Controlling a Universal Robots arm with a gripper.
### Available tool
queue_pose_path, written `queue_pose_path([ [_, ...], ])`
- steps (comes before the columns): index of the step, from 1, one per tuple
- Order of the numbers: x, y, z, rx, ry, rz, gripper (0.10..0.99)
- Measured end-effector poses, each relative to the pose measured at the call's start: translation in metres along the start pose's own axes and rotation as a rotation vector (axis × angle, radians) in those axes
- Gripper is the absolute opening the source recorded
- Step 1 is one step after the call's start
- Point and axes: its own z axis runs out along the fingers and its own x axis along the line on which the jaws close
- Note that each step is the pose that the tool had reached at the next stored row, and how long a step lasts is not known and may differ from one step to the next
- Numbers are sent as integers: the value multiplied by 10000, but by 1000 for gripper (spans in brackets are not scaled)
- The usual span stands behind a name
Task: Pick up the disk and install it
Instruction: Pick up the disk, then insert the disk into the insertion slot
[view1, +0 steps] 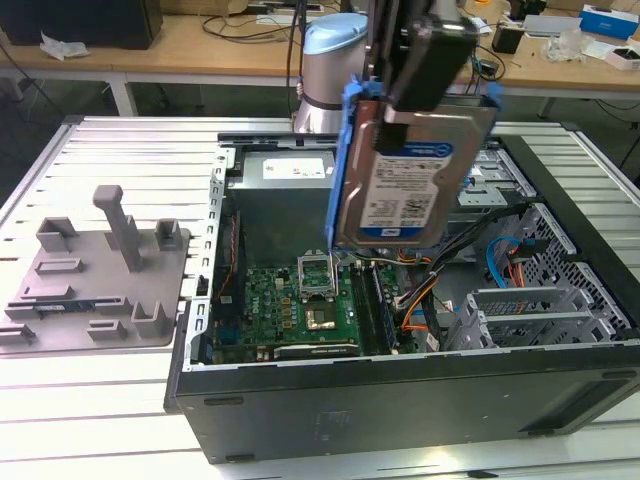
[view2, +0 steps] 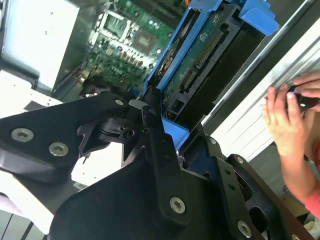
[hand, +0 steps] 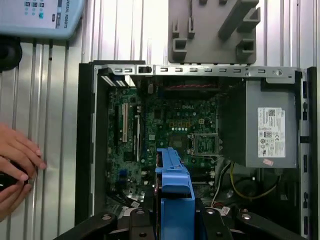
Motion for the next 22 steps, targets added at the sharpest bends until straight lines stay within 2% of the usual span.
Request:
queue_pose_path([
  [2, 6, -30, -1, 0, 0, 0, 369],
  [6, 6, -44, -3, -1, 1, 1, 369],
  [22, 7, -64, -4, 0, 0, 0, 369],
])
